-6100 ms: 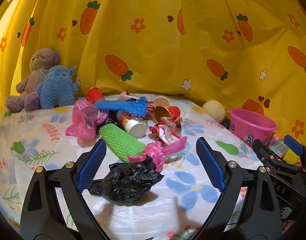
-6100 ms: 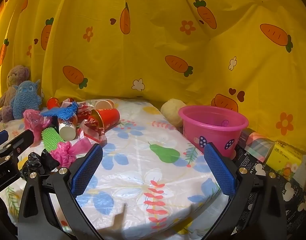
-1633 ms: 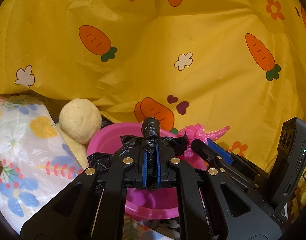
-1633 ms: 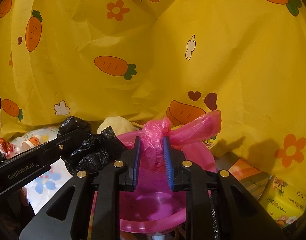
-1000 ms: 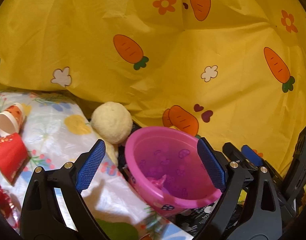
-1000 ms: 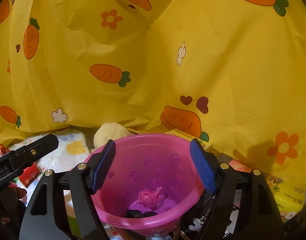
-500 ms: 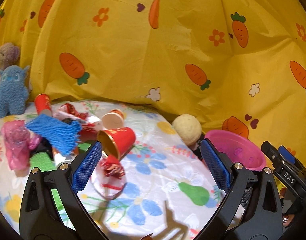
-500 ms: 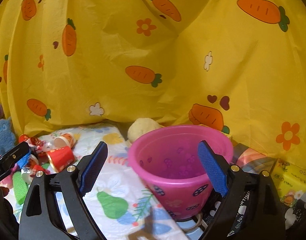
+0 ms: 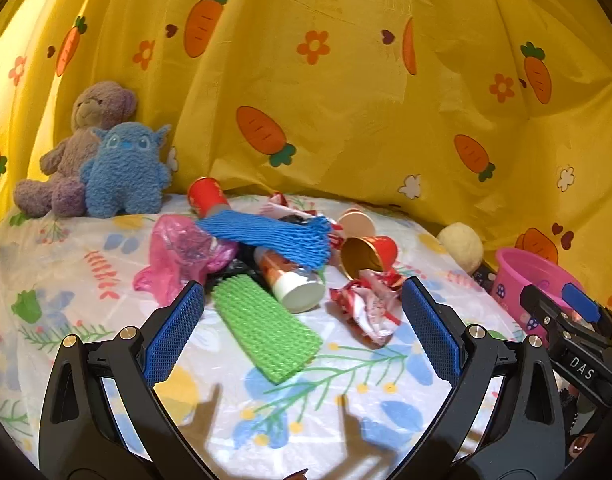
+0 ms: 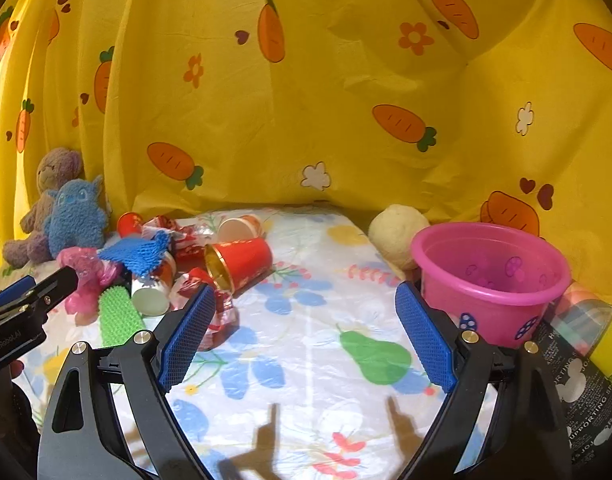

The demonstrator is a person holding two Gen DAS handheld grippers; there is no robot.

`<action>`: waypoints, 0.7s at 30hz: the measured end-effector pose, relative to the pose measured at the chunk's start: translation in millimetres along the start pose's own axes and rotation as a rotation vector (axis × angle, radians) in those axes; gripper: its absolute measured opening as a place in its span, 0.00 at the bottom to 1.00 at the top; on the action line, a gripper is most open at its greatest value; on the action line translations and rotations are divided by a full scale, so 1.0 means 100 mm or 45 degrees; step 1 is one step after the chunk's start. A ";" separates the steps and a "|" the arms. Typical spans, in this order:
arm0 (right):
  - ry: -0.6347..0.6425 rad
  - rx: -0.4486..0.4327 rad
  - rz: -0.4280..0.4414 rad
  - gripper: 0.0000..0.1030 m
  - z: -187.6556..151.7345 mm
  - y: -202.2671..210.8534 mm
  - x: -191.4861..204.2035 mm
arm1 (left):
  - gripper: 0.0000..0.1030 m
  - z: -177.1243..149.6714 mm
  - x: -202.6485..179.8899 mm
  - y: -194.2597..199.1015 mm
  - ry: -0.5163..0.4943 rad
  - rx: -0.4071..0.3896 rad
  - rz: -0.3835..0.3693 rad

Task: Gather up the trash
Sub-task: 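Return both grippers to the trash pile and reach for the pink bag and wrapper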

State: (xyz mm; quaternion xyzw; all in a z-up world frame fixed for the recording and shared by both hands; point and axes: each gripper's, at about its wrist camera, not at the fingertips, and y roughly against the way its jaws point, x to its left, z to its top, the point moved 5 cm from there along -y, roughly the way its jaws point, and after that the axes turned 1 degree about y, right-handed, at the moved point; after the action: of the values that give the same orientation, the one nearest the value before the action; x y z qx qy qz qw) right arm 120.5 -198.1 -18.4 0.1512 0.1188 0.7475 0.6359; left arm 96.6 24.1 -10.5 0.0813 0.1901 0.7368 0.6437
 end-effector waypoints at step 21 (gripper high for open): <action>0.089 0.285 0.163 0.55 -0.17 -0.93 0.93 | 0.94 0.14 1.09 -0.01 0.085 -0.061 0.181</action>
State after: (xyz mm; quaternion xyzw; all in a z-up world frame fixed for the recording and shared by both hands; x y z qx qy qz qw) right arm 185.4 -91.0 -61.9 0.2022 0.2137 0.7735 0.5614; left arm 85.1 133.0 -11.4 0.0545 0.1876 0.7874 0.5847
